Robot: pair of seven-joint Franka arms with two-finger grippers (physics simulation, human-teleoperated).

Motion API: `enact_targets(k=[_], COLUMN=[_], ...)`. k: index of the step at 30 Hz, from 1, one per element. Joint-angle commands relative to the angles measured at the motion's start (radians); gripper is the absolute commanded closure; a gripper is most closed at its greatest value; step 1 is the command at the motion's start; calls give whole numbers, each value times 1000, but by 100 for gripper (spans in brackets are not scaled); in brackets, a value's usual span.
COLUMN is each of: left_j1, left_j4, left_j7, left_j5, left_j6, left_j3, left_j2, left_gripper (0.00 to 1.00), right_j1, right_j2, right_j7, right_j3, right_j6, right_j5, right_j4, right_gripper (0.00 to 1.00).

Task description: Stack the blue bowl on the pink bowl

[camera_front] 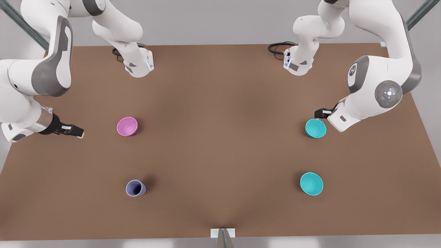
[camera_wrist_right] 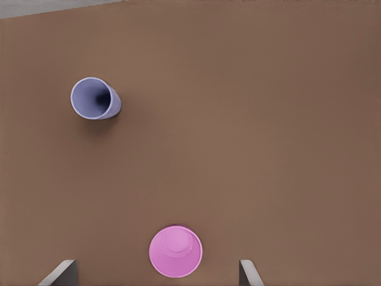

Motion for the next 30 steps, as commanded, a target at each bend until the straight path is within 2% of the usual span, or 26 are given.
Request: enact_targets(k=[1, 5, 6, 8, 9, 10, 12, 13, 20, 30], left_j1=[0, 0, 0, 0, 0, 0, 0, 0, 0, 0], left_j4=[0, -2, -3, -3, -6, -6, -6, -6, -6, -8], left_j7=[-20, -20, -20, -20, -20, -20, -20, -20, -20, -21], left_j5=[1, 1, 1, 1, 1, 1, 1, 1, 1, 1], left_j6=[14, 13, 13, 13, 11, 11, 2, -6, -15, -32], left_j3=[0, 0, 0, 0, 0, 0, 0, 0, 0, 0], left_j2=[0, 0, 0, 0, 0, 0, -2, -5, -2, 5], left_gripper=[0, 0, 0, 0, 0, 0, 0, 0, 0, 0], right_j1=[1, 0, 0, 3, 3, 1, 1, -3, -63, -97], right_j2=[0, 1, -3, -52, -99, -202, -258, -246, -126, -61], right_j7=[34, 31, 21, 17, 17, 17, 17, 17, 6, -61], right_j3=[0, 0, 0, 0, 0, 0, -1, -3, -4, -3], right_j6=[23, 7, -33, 3, 95, 317, 558, 626, 988, 1007], right_j5=[1, -1, -1, -2, -2, -1, 4, 9, 10, 12], right_j4=[0, -9, -58, -238, -361, -615, -843, -883, -1070, -1098], right_gripper=[0, 0, 0, 0, 0, 0, 0, 0, 0, 0])
